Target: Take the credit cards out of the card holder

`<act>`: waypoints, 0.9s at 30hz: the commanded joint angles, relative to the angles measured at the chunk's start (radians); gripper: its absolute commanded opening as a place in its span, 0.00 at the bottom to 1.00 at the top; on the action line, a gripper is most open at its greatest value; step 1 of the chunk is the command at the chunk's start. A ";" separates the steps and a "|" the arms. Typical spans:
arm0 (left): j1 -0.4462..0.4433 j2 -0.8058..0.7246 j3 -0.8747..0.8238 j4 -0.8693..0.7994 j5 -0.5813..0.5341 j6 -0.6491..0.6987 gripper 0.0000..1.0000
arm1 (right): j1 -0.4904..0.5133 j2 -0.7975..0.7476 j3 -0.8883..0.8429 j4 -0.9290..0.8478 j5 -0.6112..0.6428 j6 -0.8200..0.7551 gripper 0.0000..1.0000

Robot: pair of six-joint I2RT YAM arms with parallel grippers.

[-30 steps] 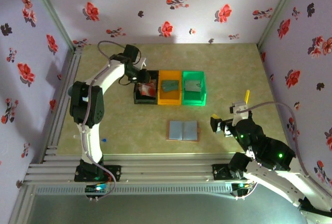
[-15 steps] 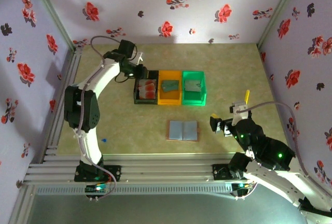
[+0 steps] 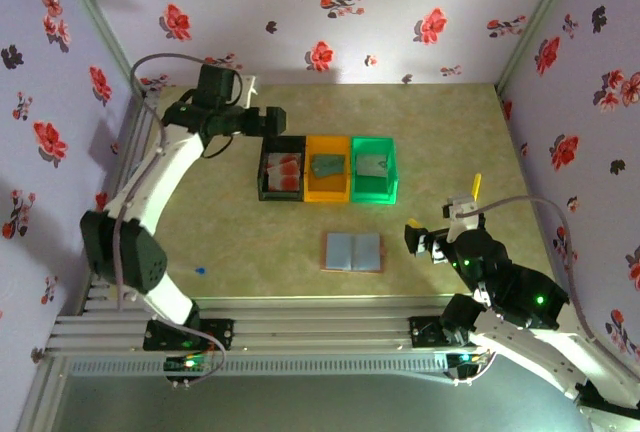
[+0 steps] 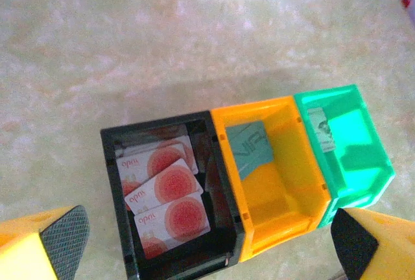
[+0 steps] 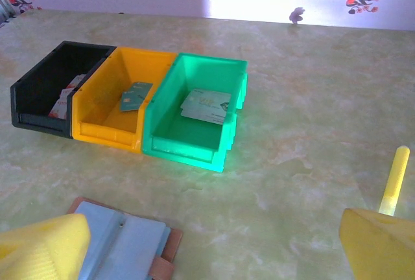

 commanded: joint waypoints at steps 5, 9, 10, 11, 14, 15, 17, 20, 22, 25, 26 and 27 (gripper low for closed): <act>0.008 -0.224 -0.156 0.157 -0.101 0.001 1.00 | -0.007 0.018 -0.019 0.011 0.074 0.011 0.99; 0.006 -0.346 -0.242 0.201 -0.152 -0.005 1.00 | -0.007 0.043 -0.020 0.009 0.118 0.024 0.99; 0.005 -0.383 -0.274 0.224 -0.157 -0.003 1.00 | -0.008 0.053 -0.018 0.009 0.130 0.026 0.99; 0.005 -0.415 -0.299 0.241 -0.170 -0.010 1.00 | -0.008 0.063 -0.015 0.010 0.138 0.027 0.99; 0.006 -0.515 -0.402 0.311 -0.204 -0.018 1.00 | -0.009 0.094 -0.007 0.006 0.154 0.030 0.99; 0.006 -0.546 -0.432 0.330 -0.213 -0.019 1.00 | -0.009 0.100 -0.006 0.005 0.156 0.030 0.99; 0.006 -0.595 -0.475 0.343 -0.238 -0.024 1.00 | -0.010 0.108 -0.009 0.007 0.172 0.033 0.99; 0.006 -0.641 -0.510 0.306 -0.280 -0.048 1.00 | -0.009 0.106 -0.021 0.023 0.182 0.016 0.99; 0.006 -0.655 -0.514 0.249 -0.310 -0.075 1.00 | -0.010 0.095 -0.037 0.046 0.188 -0.009 0.99; 0.006 -0.664 -0.522 0.180 -0.340 -0.086 1.00 | -0.010 0.076 -0.054 0.059 0.225 -0.019 0.99; 0.006 -0.670 -0.530 0.171 -0.350 -0.088 1.00 | -0.010 0.069 -0.062 0.067 0.239 -0.029 0.99; 0.006 -0.680 -0.544 0.165 -0.366 -0.091 1.00 | -0.010 0.060 -0.074 0.085 0.253 -0.044 0.99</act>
